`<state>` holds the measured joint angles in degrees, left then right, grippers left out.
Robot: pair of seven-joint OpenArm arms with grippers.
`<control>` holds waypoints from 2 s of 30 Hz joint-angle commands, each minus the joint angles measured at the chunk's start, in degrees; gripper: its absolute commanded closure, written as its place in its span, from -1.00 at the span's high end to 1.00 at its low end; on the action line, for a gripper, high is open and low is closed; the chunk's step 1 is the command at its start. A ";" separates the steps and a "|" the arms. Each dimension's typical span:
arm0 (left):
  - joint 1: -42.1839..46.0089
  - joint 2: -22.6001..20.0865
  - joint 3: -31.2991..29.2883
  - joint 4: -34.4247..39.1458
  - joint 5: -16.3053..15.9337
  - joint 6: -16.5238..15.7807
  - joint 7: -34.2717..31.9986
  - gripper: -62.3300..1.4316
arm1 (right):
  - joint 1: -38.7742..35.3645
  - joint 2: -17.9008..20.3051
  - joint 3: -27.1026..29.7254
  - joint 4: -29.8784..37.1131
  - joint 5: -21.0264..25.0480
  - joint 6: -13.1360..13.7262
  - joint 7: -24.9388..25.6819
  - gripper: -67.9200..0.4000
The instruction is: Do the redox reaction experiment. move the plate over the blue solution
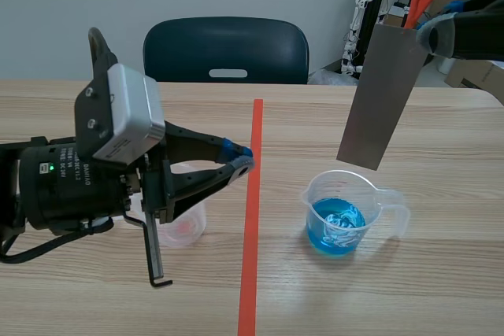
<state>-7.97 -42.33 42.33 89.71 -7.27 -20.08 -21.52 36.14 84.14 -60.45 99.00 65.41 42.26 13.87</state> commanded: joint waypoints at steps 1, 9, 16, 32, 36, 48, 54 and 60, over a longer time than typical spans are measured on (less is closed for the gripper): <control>0.00 0.52 -0.46 0.15 -0.52 -0.24 -1.07 -0.88 | 0.66 0.28 0.81 0.22 0.81 0.46 1.03 -0.93; -0.66 2.49 -0.46 -0.17 -0.55 -0.50 1.29 -0.88 | 0.66 0.28 0.81 0.22 0.81 0.46 1.01 -0.93; -0.79 4.28 -0.46 -1.77 -0.55 -0.79 1.90 -0.88 | 0.66 0.28 0.81 0.22 0.81 0.46 0.87 -0.93; -1.88 8.15 -0.44 -3.61 1.11 -2.69 5.22 -0.88 | 0.66 0.28 0.81 0.22 0.81 0.46 0.81 -0.93; -1.92 8.98 -0.44 -5.68 1.11 -2.84 5.29 -0.88 | 0.66 0.28 0.81 0.22 0.79 0.46 0.81 -0.93; -2.56 11.17 -0.44 -7.65 1.11 -4.24 5.55 -0.88 | 0.66 0.28 0.81 0.22 0.79 0.46 0.81 -0.93; -2.67 11.87 -0.44 -7.65 1.14 -4.81 6.19 -0.88 | 0.66 0.28 0.81 0.22 0.79 0.46 0.81 -0.93; -2.69 11.98 -0.44 -7.65 1.14 -4.79 6.19 -0.88 | 0.66 0.28 0.81 0.22 0.72 0.46 0.81 -0.93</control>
<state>-10.20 -30.63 42.30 80.97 -5.58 -24.71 -14.74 36.14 84.14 -60.45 99.00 65.41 42.26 13.65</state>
